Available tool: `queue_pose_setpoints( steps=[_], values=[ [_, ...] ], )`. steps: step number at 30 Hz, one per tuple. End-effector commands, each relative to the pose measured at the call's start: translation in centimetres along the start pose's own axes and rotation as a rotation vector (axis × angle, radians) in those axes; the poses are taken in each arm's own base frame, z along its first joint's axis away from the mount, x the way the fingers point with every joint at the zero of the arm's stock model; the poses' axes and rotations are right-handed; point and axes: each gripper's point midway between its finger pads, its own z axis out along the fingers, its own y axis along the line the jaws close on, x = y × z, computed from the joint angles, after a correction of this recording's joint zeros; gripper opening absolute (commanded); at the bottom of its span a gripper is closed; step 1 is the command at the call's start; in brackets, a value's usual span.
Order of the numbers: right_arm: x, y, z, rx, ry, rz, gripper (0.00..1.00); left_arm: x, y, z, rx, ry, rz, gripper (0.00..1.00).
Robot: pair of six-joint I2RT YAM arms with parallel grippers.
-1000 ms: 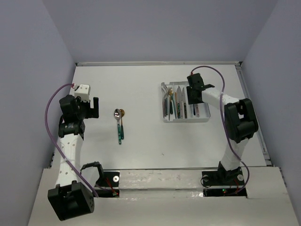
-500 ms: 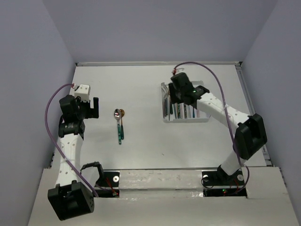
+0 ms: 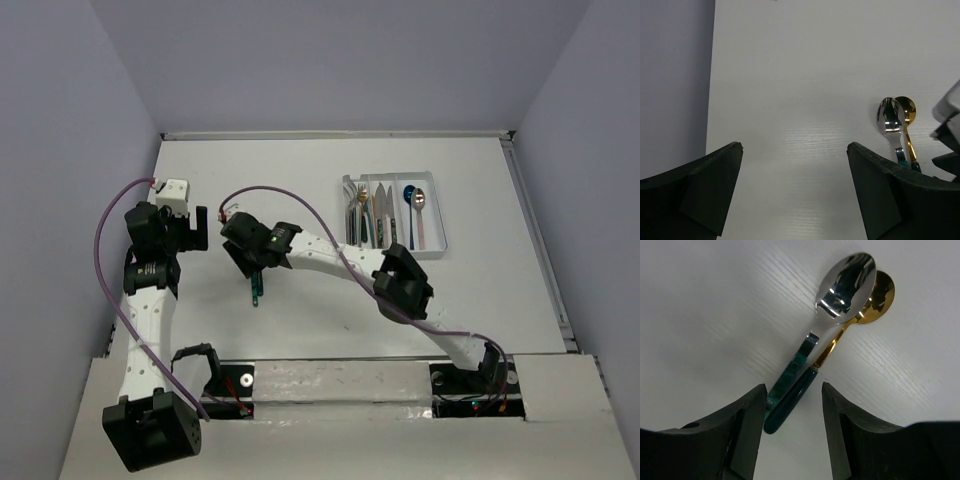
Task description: Sort the eating utensils into containers
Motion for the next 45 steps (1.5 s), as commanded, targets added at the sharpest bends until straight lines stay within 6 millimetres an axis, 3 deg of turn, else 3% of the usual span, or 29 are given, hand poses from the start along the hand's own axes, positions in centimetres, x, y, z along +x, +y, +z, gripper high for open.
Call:
queue_pose_setpoints(
  steps=[1, 5, 15, 18, 19, 20, 25, 29, 31, 32, 34, 35, 36, 37, 39, 42, 44, 45],
  values=[
    [0.8, -1.1, 0.1, 0.023, 0.075, -0.051, 0.54, -0.3, 0.0, -0.2, -0.003, -0.021, 0.004, 0.99],
    [2.0, -1.4, 1.2, 0.043, 0.107, -0.068, 0.51, -0.3, 0.0, -0.2, -0.005, -0.019, 0.002, 0.99],
    [4.0, -1.7, 1.7, 0.042, 0.177, -0.100, 0.50, -0.1, 0.1, 0.1, -0.007, -0.003, 0.000, 0.99],
    [5.3, -2.8, 1.4, 0.069, 0.226, -0.088, 0.50, -0.1, 0.2, 0.1, -0.010, -0.002, -0.002, 0.99],
    [5.2, -4.0, 1.2, 0.078, 0.237, -0.064, 0.50, -0.1, 0.2, 0.1, -0.011, -0.002, -0.002, 0.99],
    [6.5, -4.7, 1.4, 0.089, 0.271, -0.047, 0.49, -0.1, 0.2, 0.1, -0.011, -0.002, -0.003, 0.99],
    [8.0, -5.6, 1.5, 0.091, 0.315, -0.047, 0.45, -0.1, 0.2, 0.1, -0.013, -0.001, -0.003, 0.99],
    [9.2, -7.2, 1.6, 0.119, 0.350, -0.023, 0.37, 0.0, 0.3, 0.0, -0.021, -0.001, -0.001, 0.99],
    [9.6, -8.6, 1.3, 0.138, 0.366, 0.016, 0.25, -0.1, 0.4, -0.1, -0.025, -0.005, -0.001, 0.99],
    [11.2, -9.0, 1.2, 0.154, 0.398, 0.025, 0.20, -0.1, 0.4, -0.1, -0.026, -0.004, -0.001, 0.99],
    [11.0, -10.4, 0.2, 0.171, 0.380, 0.068, 0.11, -0.1, 0.4, -0.1, -0.026, -0.004, -0.001, 0.99],
    [12.9, -10.7, 0.2, 0.178, 0.399, 0.075, 0.10, -0.1, 0.4, -0.1, -0.025, -0.006, 0.000, 0.99],
    [13.2, -11.4, -0.1, 0.188, 0.395, 0.111, 0.05, -0.1, 0.4, -0.1, -0.026, -0.004, -0.002, 0.99],
    [11.9, -11.6, -0.6, 0.169, 0.340, 0.142, 0.00, -0.1, 0.4, -0.1, -0.025, -0.006, -0.002, 0.99],
    [13.4, -11.8, -1.2, 0.170, 0.347, 0.162, 0.00, -0.1, 0.4, -0.1, -0.025, -0.006, -0.001, 0.99],
    [12.0, -10.8, -2.2, 0.087, 0.263, 0.165, 0.00, -0.1, 0.4, -0.1, -0.023, -0.005, -0.001, 0.99],
    [9.5, -10.1, -2.7, 0.039, 0.161, 0.172, 0.00, 0.0, 0.4, -0.1, -0.024, -0.003, -0.001, 0.99],
    [7.3, -10.0, -4.3, 0.020, 0.088, 0.174, 0.00, -0.1, 0.3, -0.1, -0.024, -0.006, 0.000, 0.99]
  ],
)
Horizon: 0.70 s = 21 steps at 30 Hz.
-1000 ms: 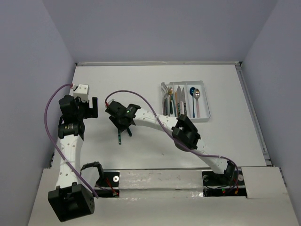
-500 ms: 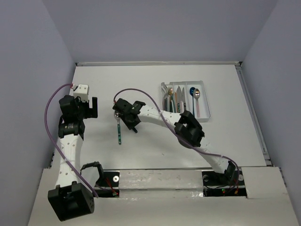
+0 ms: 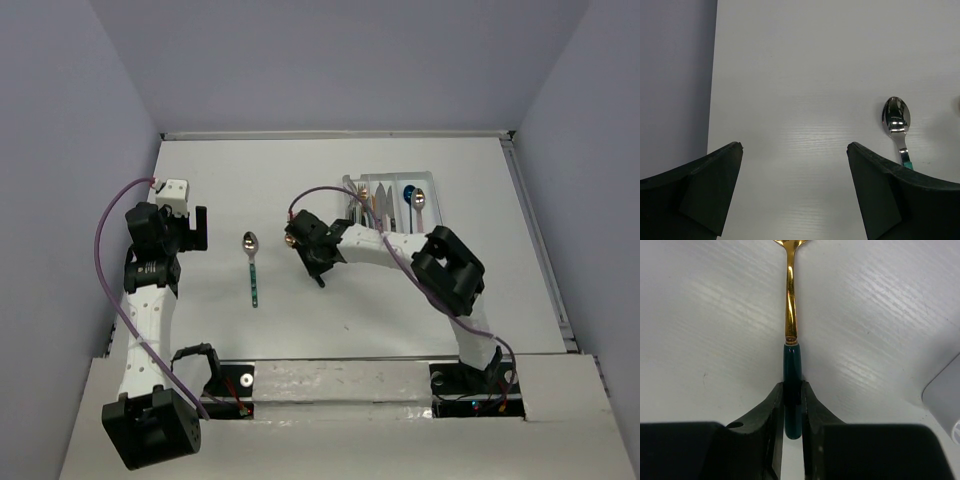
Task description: Sort the eating utensils into containers
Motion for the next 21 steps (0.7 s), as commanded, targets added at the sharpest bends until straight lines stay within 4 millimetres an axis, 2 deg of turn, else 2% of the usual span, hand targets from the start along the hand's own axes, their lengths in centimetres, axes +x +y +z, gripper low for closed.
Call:
queue_pose_setpoints(
  steps=[1, 2, 6, 7, 9, 10, 11, 12, 13, 15, 16, 17, 18, 21],
  values=[
    [-5.4, 2.3, -4.5, -0.138, -0.258, 0.020, 0.00, -0.5, 0.1, -0.3, -0.010, -0.023, 0.002, 0.99],
    [-7.3, 2.3, -7.3, -0.158, -0.344, 0.023, 0.00, -0.5, 0.2, -0.3, -0.013, -0.024, -0.002, 0.99],
    [-11.5, 1.1, -13.1, -0.161, -0.562, 0.041, 0.00, -0.4, 0.1, -0.3, -0.014, -0.024, 0.000, 0.99],
    [-12.8, 0.2, -15.9, -0.169, -0.632, 0.054, 0.00, -0.5, 0.2, -0.4, -0.016, -0.028, -0.001, 0.99],
    [-14.0, -1.8, -18.0, -0.145, -0.694, 0.084, 0.00, -0.5, 0.2, -0.4, -0.019, -0.028, 0.000, 0.99],
    [-14.8, -5.0, -19.5, -0.084, -0.735, 0.129, 0.00, -0.5, 0.2, -0.4, -0.016, -0.028, -0.001, 0.99],
    [-15.0, -6.9, -19.9, -0.042, -0.748, 0.153, 0.00, -0.5, 0.2, -0.4, -0.017, -0.028, 0.000, 0.99],
    [-14.3, -9.3, -19.2, 0.011, -0.732, 0.178, 0.00, -0.5, 0.2, -0.5, -0.018, -0.030, 0.000, 0.99],
    [-14.0, -13.8, -19.2, 0.110, -0.729, 0.238, 0.00, -0.5, 0.2, -0.5, -0.016, -0.030, 0.002, 0.99],
    [-12.4, -18.4, -17.9, 0.226, -0.687, 0.295, 0.00, -0.6, 0.2, -0.6, -0.016, -0.033, 0.004, 0.99],
    [-10.8, -20.3, -16.4, 0.280, -0.635, 0.298, 0.00, -0.6, 0.2, -0.6, -0.016, -0.033, 0.002, 0.99],
    [-9.2, -23.2, -15.2, 0.345, -0.575, 0.327, 0.00, -0.5, 0.1, -0.5, -0.011, -0.033, 0.004, 0.99],
    [-8.0, -24.1, -14.0, 0.364, -0.530, 0.319, 0.00, -0.6, 0.1, -0.5, -0.010, -0.034, 0.005, 0.99],
    [-5.9, -26.7, -11.7, 0.404, -0.451, 0.350, 0.00, -0.5, 0.1, -0.4, -0.008, -0.027, 0.005, 0.99]
  ],
)
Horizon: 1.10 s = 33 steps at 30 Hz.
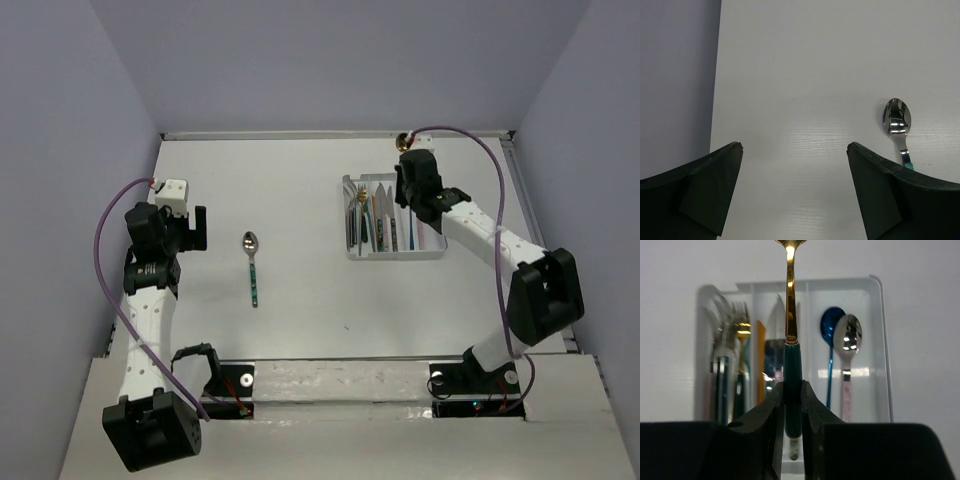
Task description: Sort the eating utensils into containers
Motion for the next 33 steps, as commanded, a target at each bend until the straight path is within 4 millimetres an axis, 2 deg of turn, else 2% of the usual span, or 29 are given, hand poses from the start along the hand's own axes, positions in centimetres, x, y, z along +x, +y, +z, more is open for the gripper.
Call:
queue_pose_setpoints(
  steps=[1, 3, 6, 9, 10, 12, 15, 16, 18, 19, 21, 22, 24, 26, 30, 31, 33],
  values=[
    [6.4, -4.2, 2.4, 0.125, 0.173, -0.078, 0.00, -0.2, 0.0, -0.1, -0.001, -0.014, 0.003, 0.99],
    [7.8, -5.9, 3.3, 0.173, 0.208, -0.074, 0.00, -0.3, 0.0, -0.1, -0.001, -0.017, 0.001, 0.99],
    [9.6, -7.3, 4.7, 0.206, 0.259, -0.080, 0.00, -0.3, -0.1, -0.1, 0.000, -0.017, 0.001, 0.99],
    [10.5, -8.3, 5.5, 0.242, 0.283, -0.103, 0.03, -0.3, -0.3, 0.0, 0.019, -0.017, 0.009, 0.99],
    [11.0, -8.5, 5.6, 0.250, 0.299, -0.116, 0.11, -0.4, -1.0, 0.0, 0.058, -0.024, 0.024, 0.99],
    [11.2, -8.6, 5.7, 0.256, 0.307, -0.120, 0.15, -0.7, -2.0, 0.0, 0.111, -0.027, 0.037, 0.98],
    [10.9, -9.2, 5.7, 0.273, 0.300, -0.121, 0.16, -1.1, -6.3, 0.0, 0.249, 0.039, 0.135, 0.96],
    [10.9, -9.1, 5.9, 0.267, 0.304, -0.125, 0.15, -0.7, -9.5, -0.1, 0.320, 0.088, 0.208, 0.98],
    [10.7, -9.4, 6.2, 0.262, 0.307, -0.131, 0.16, -0.2, -12.1, -0.4, 0.402, 0.124, 0.274, 0.99],
    [10.8, -9.3, 6.3, 0.254, 0.311, -0.138, 0.19, 0.4, -12.7, -0.2, 0.417, 0.155, 0.286, 0.99],
    [11.1, -9.0, 6.5, 0.230, 0.323, -0.149, 0.29, 0.3, -13.9, -0.2, 0.444, 0.175, 0.308, 0.99],
    [11.2, -9.0, 6.5, 0.234, 0.328, -0.152, 0.42, 0.2, -14.1, -0.1, 0.451, 0.187, 0.306, 0.99],
    [11.4, -9.2, 6.2, 0.245, 0.337, -0.148, 0.55, 0.7, -14.6, 0.7, 0.457, 0.237, 0.264, 0.99],
    [11.3, -9.1, 5.9, 0.240, 0.345, -0.141, 0.59, 0.4, -15.4, 0.9, 0.486, 0.248, 0.223, 0.99],
    [10.7, -9.0, 5.1, 0.237, 0.343, -0.115, 0.61, 1.0, -17.2, 1.9, 0.504, 0.347, 0.051, 0.95],
    [10.5, -8.9, 4.9, 0.238, 0.337, -0.101, 0.61, 1.6, -17.4, 2.3, 0.487, 0.385, 0.008, 0.95],
    [9.9, -8.7, 4.2, 0.222, 0.322, -0.082, 0.61, 4.3, -17.2, 3.0, 0.397, 0.510, -0.104, 0.92]
  ],
)
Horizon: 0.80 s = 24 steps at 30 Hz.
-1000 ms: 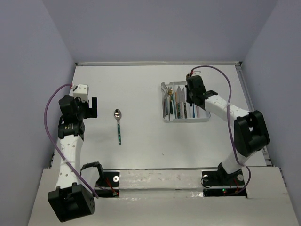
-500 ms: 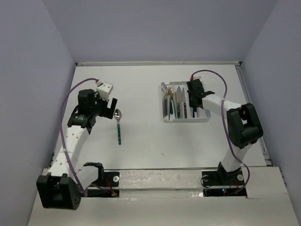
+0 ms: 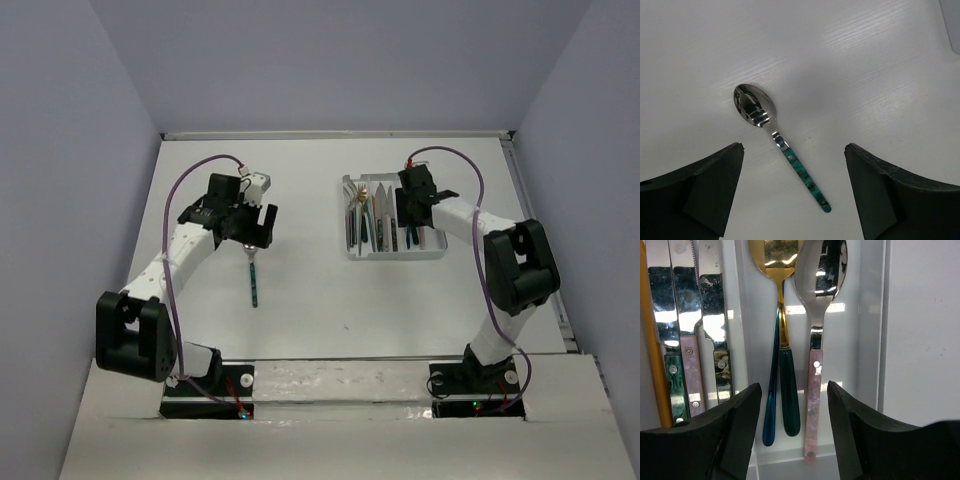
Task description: Sort the eating utensils into containers
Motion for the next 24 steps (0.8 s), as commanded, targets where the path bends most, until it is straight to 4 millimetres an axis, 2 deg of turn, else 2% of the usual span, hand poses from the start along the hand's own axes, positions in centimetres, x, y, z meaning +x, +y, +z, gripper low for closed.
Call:
queue_pose_setpoints(
  steps=[1, 2, 4, 7, 11, 13, 16, 18, 24],
  values=[
    [-2.9, -0.2, -2.8, -0.039, -0.074, 0.073, 0.61, 2.5, -0.4, 1.5, -0.043, 0.127, -0.287, 0.91],
    [-3.3, -0.1, -3.5, -0.057, -0.088, 0.085, 0.61, 3.9, 0.4, 2.2, -0.102, 0.150, -0.315, 0.88],
    [-3.2, -0.1, -3.8, -0.065, -0.092, 0.098, 0.61, 5.0, 1.3, 2.8, -0.167, 0.185, -0.335, 0.86],
    [-3.5, -0.2, -4.6, -0.077, -0.108, 0.115, 0.61, 5.7, 2.4, 3.1, -0.242, 0.207, -0.345, 0.85],
    [-3.6, -0.2, -5.1, -0.084, -0.117, 0.123, 0.61, 6.9, 2.2, 4.0, -0.274, 0.262, -0.331, 0.82],
    [-3.5, -0.4, -5.2, -0.079, -0.121, 0.126, 0.61, 7.7, 2.3, 4.7, -0.282, 0.296, -0.331, 0.76],
    [-3.1, -0.7, -5.0, -0.063, -0.117, 0.116, 0.61, 9.0, 2.0, 5.8, -0.267, 0.340, -0.335, 0.73],
    [-2.8, -0.8, -4.8, -0.054, -0.112, 0.107, 0.61, 9.5, 1.6, 6.2, -0.255, 0.359, -0.333, 0.72],
    [-2.7, -0.4, -4.4, -0.067, -0.102, 0.098, 0.61, 10.3, 1.1, 7.0, -0.245, 0.394, -0.330, 0.61]
  ],
)
